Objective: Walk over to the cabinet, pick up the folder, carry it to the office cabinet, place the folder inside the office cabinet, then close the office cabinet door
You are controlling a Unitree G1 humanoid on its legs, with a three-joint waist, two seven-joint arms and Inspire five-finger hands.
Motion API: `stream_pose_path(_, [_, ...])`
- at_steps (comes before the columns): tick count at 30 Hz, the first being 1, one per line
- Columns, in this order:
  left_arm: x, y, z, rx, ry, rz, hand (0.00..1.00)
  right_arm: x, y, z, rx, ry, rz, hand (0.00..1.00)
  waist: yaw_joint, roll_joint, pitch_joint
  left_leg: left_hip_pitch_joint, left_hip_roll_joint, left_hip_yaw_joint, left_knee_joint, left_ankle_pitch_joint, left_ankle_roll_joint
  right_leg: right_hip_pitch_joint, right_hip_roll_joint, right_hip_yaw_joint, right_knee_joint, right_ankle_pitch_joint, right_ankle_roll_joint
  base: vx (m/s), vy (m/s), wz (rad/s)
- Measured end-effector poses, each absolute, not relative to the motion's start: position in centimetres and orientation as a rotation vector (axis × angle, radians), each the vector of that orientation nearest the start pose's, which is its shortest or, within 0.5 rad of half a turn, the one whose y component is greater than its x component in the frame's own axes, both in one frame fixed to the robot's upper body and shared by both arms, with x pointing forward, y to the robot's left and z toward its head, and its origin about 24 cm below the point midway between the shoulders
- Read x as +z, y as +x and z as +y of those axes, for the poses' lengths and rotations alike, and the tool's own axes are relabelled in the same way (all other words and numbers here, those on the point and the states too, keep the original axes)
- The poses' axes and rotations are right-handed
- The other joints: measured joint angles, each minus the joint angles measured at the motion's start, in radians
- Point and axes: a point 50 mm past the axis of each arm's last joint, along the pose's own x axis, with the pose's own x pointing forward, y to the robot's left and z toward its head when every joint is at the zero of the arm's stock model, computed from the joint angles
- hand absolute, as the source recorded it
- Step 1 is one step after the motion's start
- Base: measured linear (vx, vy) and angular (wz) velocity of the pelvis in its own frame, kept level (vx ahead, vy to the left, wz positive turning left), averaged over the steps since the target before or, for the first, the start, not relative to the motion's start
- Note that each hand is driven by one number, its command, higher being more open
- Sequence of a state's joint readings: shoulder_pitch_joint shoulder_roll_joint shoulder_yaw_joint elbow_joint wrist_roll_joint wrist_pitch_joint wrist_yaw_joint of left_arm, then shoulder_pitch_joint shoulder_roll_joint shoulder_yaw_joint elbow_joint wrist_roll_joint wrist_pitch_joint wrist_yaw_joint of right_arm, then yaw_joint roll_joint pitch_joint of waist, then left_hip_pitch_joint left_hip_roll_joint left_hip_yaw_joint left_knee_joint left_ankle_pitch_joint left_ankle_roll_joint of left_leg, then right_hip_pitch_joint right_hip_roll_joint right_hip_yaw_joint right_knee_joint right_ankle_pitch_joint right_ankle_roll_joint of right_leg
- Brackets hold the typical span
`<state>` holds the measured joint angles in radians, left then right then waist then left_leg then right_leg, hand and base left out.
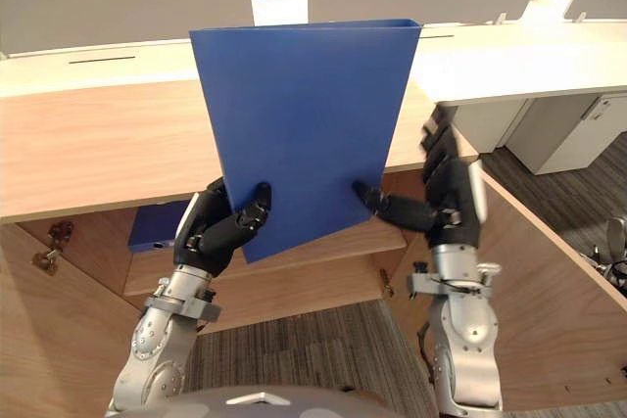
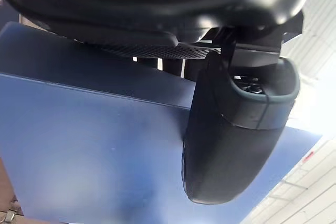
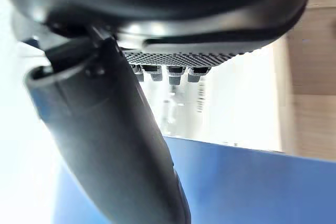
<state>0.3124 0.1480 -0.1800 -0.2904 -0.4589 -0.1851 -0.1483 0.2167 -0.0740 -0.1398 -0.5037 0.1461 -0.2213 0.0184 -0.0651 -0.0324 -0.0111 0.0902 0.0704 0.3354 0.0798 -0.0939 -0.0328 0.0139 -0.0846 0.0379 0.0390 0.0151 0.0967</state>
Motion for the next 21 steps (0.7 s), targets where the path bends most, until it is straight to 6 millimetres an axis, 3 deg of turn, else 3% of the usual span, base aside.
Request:
stream_pose_path(3, [6.5, 19.5, 14.1, -0.228, -0.357, -0.181, 0.0, 14.3, 18.9, -19.7, -0.166, 0.006, -0.597, 1.0, 0.0, -0.007, -0.005, 0.003, -0.006, 0.006, 0.001, -0.001, 0.003, 0.004, -0.006, 0.005, -0.006, 0.007, 0.002, -0.04, 0.018, -0.06])
stream_pose_path(10, [7.6, 20.5, 13.7, -0.244, -0.366, -0.235, 0.0, 14.2, 18.8, -20.1, -0.19, 0.023, -0.598, 1.0, -0.003, 0.008, 0.002, 0.012, -0.025, 0.014, -0.008, 0.0, 0.014, 0.0, -0.022, 0.015, -0.009, 0.01, 0.008, -0.02, 0.03, -0.03])
stream_pose_path(17, [8.0, 20.8, 13.5, -0.271, -0.363, -0.255, 0.0, 15.2, 19.9, -18.9, -0.072, 0.02, -0.642, 1.0, -0.003, -0.001, 0.007, 0.011, -0.025, 0.014, -0.009, 0.0, 0.016, 0.008, -0.021, 0.014, -0.024, 0.015, 0.007, 0.0, -0.001, 0.0])
stream_pose_path(21, [8.8, 21.3, 13.2, -0.315, -0.356, -0.292, 0.0, 14.5, 20.8, -18.4, 0.003, 0.029, -0.608, 1.0, 0.002, -0.011, 0.014, 0.012, -0.026, 0.011, -0.009, 0.0, 0.016, 0.011, -0.022, 0.011, -0.024, 0.015, 0.007, 0.0, -0.001, 0.01])
